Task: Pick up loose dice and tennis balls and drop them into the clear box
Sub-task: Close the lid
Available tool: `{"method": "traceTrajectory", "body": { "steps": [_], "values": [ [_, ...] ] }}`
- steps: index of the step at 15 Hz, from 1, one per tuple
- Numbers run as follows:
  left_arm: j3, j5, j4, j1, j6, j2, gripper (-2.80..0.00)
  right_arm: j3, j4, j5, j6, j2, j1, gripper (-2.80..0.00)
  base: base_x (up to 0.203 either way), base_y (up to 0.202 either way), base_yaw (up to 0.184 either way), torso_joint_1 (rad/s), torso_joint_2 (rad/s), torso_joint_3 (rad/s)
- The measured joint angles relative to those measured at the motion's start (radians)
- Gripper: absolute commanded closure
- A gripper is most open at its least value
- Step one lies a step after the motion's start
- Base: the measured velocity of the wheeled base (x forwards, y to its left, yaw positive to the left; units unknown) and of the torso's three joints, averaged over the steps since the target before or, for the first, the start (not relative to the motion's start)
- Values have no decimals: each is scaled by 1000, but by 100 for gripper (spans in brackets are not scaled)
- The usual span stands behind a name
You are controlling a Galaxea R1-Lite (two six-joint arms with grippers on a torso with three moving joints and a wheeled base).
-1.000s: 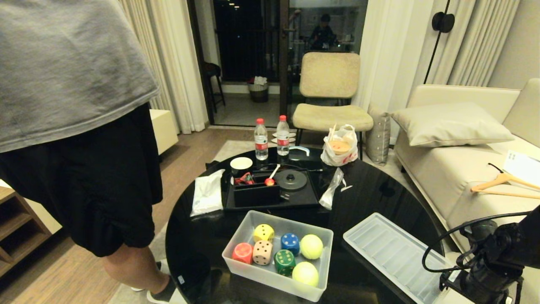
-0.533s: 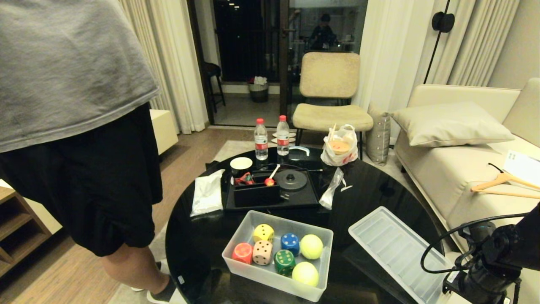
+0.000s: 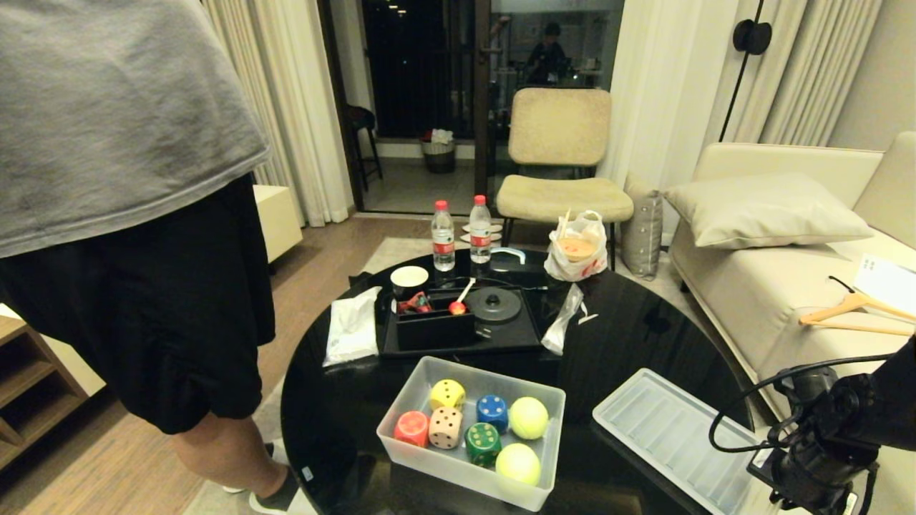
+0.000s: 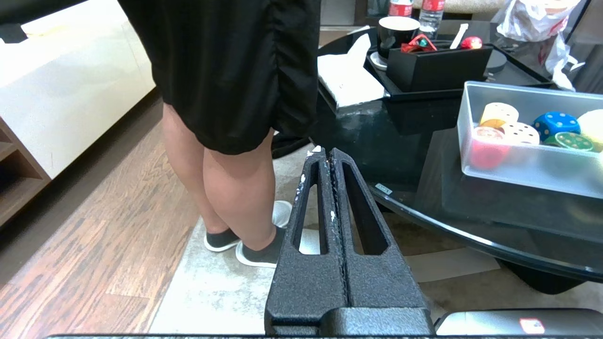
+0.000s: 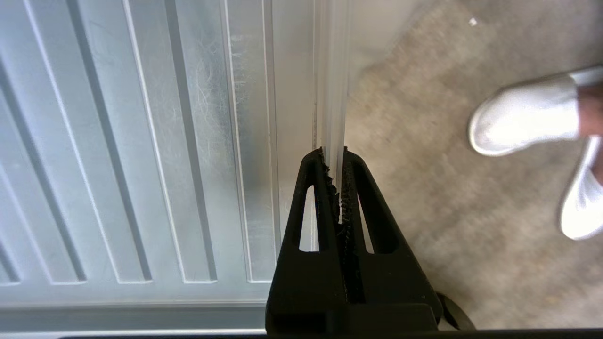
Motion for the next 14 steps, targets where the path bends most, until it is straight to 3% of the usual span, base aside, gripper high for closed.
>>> {"method": "traceTrajectory", "body": {
  "steps": [7, 14],
  "values": [
    [0, 0, -1, 0, 8, 0, 0, -15, 6, 27, 7, -24, 7, 0, 0, 0, 0, 0, 0, 0],
    [0, 0, -1, 0, 5, 0, 0, -20, 90, 87, 20, -186, 6, 0, 0, 0, 0, 0, 0, 0]
  ]
}}
